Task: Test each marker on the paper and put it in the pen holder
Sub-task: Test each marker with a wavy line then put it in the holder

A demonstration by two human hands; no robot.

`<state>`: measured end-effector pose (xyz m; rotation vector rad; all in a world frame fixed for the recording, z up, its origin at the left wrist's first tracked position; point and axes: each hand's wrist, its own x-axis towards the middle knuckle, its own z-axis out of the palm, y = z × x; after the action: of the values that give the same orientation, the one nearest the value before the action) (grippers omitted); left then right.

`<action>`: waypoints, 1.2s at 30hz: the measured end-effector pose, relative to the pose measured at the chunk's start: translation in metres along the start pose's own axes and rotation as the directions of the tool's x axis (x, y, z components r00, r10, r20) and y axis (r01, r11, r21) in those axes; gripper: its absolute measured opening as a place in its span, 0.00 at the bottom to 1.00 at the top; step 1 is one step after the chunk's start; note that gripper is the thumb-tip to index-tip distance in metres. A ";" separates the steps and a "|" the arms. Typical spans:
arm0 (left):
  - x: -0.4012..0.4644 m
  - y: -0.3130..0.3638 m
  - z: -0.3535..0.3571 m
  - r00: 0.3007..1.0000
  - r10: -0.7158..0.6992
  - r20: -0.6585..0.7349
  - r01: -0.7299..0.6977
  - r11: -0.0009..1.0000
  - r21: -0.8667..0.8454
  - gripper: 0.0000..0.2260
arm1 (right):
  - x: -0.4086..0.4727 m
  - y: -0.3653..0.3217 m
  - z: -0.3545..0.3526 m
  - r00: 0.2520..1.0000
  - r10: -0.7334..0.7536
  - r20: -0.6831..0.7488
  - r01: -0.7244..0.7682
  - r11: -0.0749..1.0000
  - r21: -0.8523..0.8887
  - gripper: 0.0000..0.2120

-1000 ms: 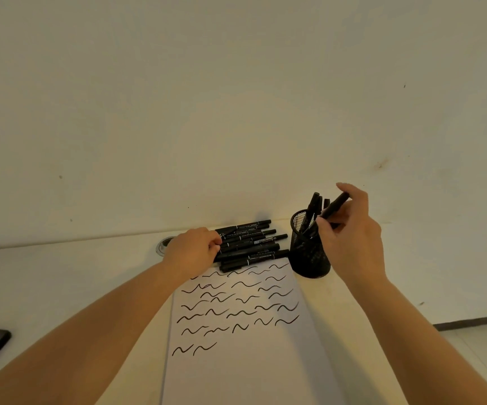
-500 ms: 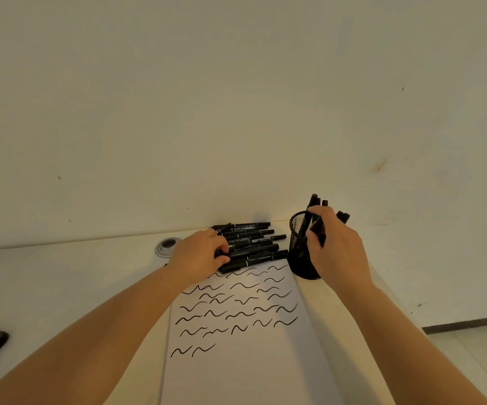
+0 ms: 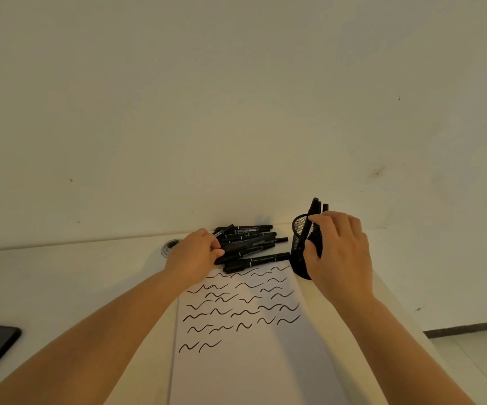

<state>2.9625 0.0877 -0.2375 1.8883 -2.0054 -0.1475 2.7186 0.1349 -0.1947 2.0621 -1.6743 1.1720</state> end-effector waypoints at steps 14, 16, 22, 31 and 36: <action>-0.129 0.031 -0.042 0.986 0.152 0.062 -0.106 0.877 -0.469 0.08 | -0.071 -0.073 -0.011 0.663 0.108 0.741 -0.740 0.248 0.625 0.05; -0.144 0.031 -0.043 0.978 0.195 0.072 -0.153 0.911 -0.384 0.04 | -0.080 -0.078 -0.013 0.625 0.141 0.768 -0.775 0.229 0.588 0.12; -0.181 0.031 -0.046 0.934 0.358 0.021 -0.353 0.927 -0.127 0.22 | -0.091 -0.077 -0.022 0.579 0.041 0.814 -0.808 0.160 0.566 0.15; -0.197 0.030 -0.060 0.884 0.252 0.393 -0.003 0.845 -0.535 0.14 | -0.098 -0.073 -0.027 0.671 -0.263 0.693 -0.640 0.267 0.720 0.10; -0.196 0.017 -0.067 0.743 0.306 0.596 0.157 0.785 -0.599 0.15 | -0.090 -0.062 -0.028 0.761 -0.161 0.628 -0.604 0.179 0.777 0.08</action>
<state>2.9743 0.2933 -0.2100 1.3844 -2.0418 -1.4766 2.7602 0.2356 -0.2216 3.3067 -1.6529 2.4100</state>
